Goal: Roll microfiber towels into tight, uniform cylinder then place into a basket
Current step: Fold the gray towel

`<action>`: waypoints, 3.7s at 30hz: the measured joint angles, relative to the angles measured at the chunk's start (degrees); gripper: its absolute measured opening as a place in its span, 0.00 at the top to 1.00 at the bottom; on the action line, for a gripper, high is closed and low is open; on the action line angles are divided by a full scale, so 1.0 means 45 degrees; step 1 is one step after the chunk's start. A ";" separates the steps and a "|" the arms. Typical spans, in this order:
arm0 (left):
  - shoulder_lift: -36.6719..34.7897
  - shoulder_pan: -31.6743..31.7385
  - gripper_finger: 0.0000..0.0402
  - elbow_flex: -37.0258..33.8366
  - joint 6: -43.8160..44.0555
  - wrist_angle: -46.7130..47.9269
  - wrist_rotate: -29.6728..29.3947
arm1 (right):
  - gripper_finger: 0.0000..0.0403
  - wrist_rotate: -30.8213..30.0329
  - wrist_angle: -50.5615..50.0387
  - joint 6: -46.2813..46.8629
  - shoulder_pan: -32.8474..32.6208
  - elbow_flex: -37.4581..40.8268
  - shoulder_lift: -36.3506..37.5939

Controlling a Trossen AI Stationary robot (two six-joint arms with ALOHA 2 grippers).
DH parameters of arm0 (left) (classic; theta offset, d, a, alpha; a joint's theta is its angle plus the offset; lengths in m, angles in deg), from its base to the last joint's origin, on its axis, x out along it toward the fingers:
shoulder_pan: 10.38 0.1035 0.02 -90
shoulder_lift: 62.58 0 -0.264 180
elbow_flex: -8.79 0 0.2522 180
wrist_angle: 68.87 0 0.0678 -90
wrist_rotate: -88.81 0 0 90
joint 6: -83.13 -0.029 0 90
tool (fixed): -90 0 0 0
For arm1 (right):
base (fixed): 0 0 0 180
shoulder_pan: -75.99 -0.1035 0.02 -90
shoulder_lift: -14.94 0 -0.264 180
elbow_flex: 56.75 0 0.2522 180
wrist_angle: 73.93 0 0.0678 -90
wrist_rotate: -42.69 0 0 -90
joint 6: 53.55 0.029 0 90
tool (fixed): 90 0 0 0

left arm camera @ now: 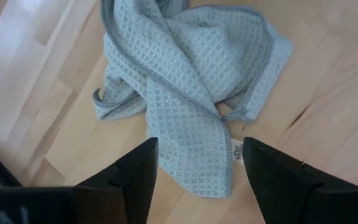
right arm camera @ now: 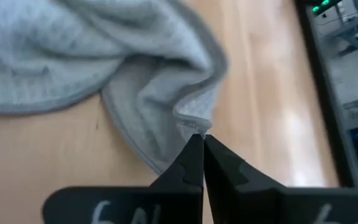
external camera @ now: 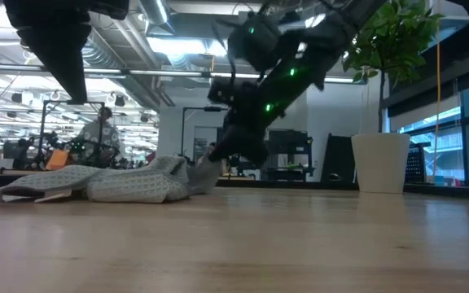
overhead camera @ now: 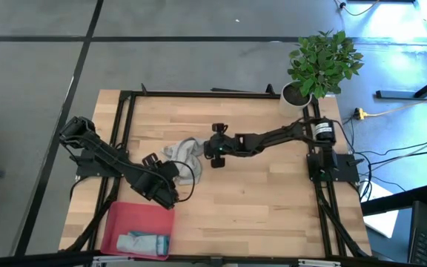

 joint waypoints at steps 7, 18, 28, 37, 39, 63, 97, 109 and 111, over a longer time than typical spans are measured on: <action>0.0015 0.0015 0.45 -0.1010 0.0474 -0.1732 -0.0032 | 0.99 -0.0011 -0.1717 0.0253 -0.0001 -0.0042 0.2178; 0.0019 0.0164 0.45 -0.2789 -0.0552 -0.3070 -0.0042 | 0.99 0.0384 -0.3498 0.0960 0.0239 -0.0044 0.5173; 0.0019 0.1027 0.45 -0.3986 -0.1994 -0.4900 -0.0047 | 0.99 0.1776 -0.3664 0.1316 0.0335 -0.0037 0.5324; 0.0019 0.2254 0.45 -0.3997 -0.0763 -0.4964 0.0496 | 0.99 0.1776 -0.3644 0.1628 0.0335 -0.0032 0.5319; 0.0019 0.2417 0.45 -0.3997 -0.0778 -0.4956 0.0519 | 0.99 0.1776 -0.3651 0.1648 0.0335 -0.0027 0.5319; 0.0002 0.2613 0.46 -0.5955 -0.1104 -0.6926 -0.0191 | 0.99 0.1781 -0.3575 0.1826 0.0335 -0.0027 0.5309; -0.2446 0.2501 1.00 -0.3696 -0.2091 -0.3053 -0.3122 | 0.99 0.0888 -0.4809 0.1855 0.0330 -0.0018 0.7151; -0.4815 0.3212 1.00 -0.0634 -0.3149 0.0636 -0.4251 | 0.99 -0.1049 -0.6033 0.1909 0.0330 -0.0018 0.8940; -0.4955 0.3555 1.00 -0.0133 -0.3438 0.1076 -0.4292 | 0.99 -0.1322 -0.6181 0.1899 0.0330 -0.0018 0.9199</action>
